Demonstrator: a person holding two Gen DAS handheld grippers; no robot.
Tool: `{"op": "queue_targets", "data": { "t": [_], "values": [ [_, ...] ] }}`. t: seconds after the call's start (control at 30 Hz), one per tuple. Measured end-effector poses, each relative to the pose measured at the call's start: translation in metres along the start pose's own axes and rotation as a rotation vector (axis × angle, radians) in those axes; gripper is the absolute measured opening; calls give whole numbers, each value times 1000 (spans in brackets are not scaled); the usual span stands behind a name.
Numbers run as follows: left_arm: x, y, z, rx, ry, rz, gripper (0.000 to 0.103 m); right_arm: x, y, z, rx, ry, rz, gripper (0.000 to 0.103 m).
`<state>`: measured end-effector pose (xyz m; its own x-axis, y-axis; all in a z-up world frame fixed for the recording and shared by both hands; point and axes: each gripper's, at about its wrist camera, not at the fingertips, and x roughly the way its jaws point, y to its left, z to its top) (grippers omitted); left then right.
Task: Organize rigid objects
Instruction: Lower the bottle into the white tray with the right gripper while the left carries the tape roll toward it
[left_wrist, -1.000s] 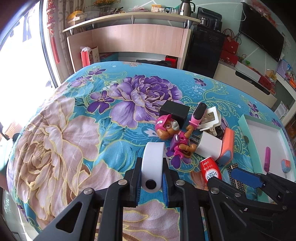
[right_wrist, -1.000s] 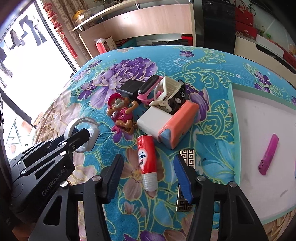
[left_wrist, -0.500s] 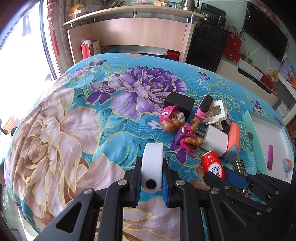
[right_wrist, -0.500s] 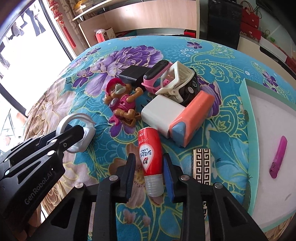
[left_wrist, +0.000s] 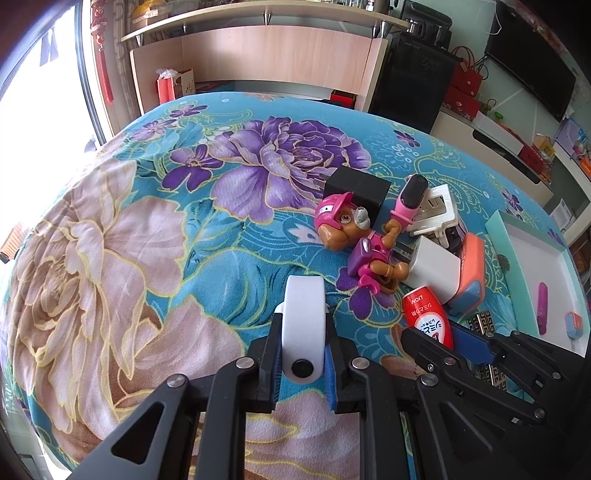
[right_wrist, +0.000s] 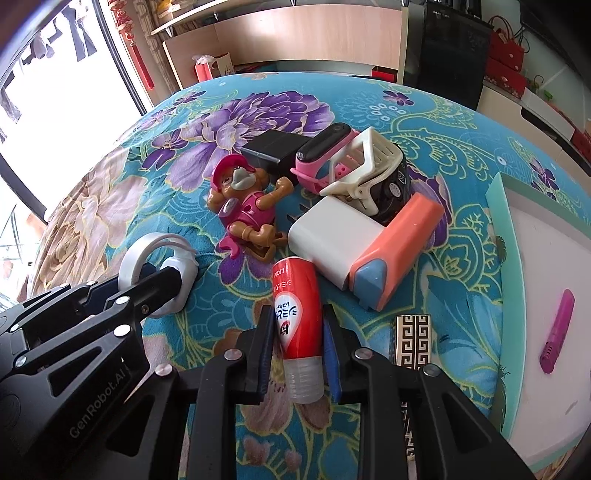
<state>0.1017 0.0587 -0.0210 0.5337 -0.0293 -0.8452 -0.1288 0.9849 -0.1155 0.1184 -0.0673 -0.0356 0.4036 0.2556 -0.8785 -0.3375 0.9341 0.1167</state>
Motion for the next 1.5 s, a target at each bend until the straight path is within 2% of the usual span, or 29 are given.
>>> {"op": "queue_targets", "data": {
  "t": [0.27,0.43,0.63,0.7,0.9,1.1,1.23,1.43,1.5],
  "values": [
    [-22,3,6,-6,-90,0,20,-10,2,1,-12,-45,-1,25],
    [-42,0,10,9,-164,-11,19,-30,-4,2,18,-107,22,25],
    [-47,-12,12,41,-165,-22,19,-53,-24,4,87,-161,25,25],
    [-48,-21,13,60,-163,-29,19,-60,-35,4,112,-180,1,25],
    [-50,-60,13,164,-151,-57,19,-84,-84,-1,218,-223,-85,25],
    [-49,-111,13,287,-103,-119,19,-100,-144,-17,353,-241,-218,25],
    [-51,-152,18,388,-101,-160,19,-105,-181,-31,439,-223,-335,25],
    [-42,-212,24,483,-98,-203,19,-107,-211,-47,513,-202,-380,25],
    [-38,-226,26,491,-94,-207,19,-106,-217,-51,534,-196,-365,25]
  ]
}}
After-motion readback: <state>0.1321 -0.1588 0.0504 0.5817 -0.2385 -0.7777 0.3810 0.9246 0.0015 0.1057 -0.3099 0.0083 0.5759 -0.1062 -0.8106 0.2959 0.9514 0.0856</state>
